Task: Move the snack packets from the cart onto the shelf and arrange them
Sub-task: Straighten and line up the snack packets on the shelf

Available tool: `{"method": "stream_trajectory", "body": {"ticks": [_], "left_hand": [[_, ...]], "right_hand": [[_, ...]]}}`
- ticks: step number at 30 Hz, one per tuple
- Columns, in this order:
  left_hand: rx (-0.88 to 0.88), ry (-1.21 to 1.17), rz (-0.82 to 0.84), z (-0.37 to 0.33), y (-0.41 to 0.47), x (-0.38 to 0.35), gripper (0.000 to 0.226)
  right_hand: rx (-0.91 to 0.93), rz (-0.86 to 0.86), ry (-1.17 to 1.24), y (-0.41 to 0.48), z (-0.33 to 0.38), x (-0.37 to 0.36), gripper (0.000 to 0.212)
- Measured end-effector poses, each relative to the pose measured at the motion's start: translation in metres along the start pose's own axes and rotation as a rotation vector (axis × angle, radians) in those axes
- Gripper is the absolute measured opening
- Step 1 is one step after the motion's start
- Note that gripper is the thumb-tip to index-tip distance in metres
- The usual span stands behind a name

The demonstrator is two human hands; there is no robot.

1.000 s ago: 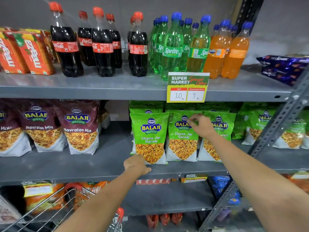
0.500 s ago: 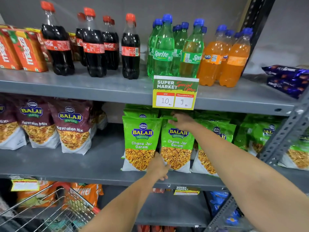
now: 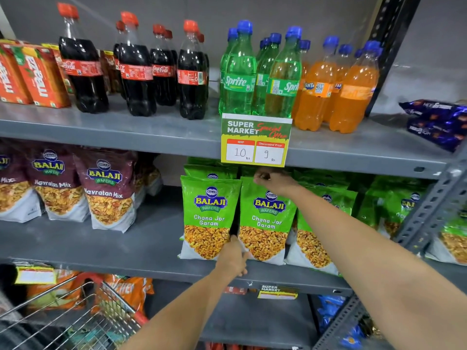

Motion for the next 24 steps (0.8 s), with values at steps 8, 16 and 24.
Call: {"method": "stream_trajectory", "body": {"ticks": [8, 16, 24], "left_hand": [[-0.021, 0.119, -0.264, -0.010, -0.008, 0.017, 0.046], [-0.368, 0.392, -0.130, -0.081, -0.007, -0.041, 0.028], [-0.297, 0.500, -0.084, -0.102, 0.009, -0.082, 0.034]], "right_hand": [[-0.059, 0.090, -0.087, -0.009, -0.029, 0.030, 0.040], [-0.250, -0.002, -0.276, -0.034, -0.103, 0.053, 0.050], [-0.264, -0.004, -0.219, -0.046, -0.119, 0.067, 0.029]]}}
Point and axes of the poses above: each hand's wrist, its own y-axis towards the middle knuckle, its own x-axis out of the back of the hand, z = x × y, the point moved 7 cm from there along y, towards the middle knuckle, and after that the axes turned 4 degrees about z, right-handed, at the moved point
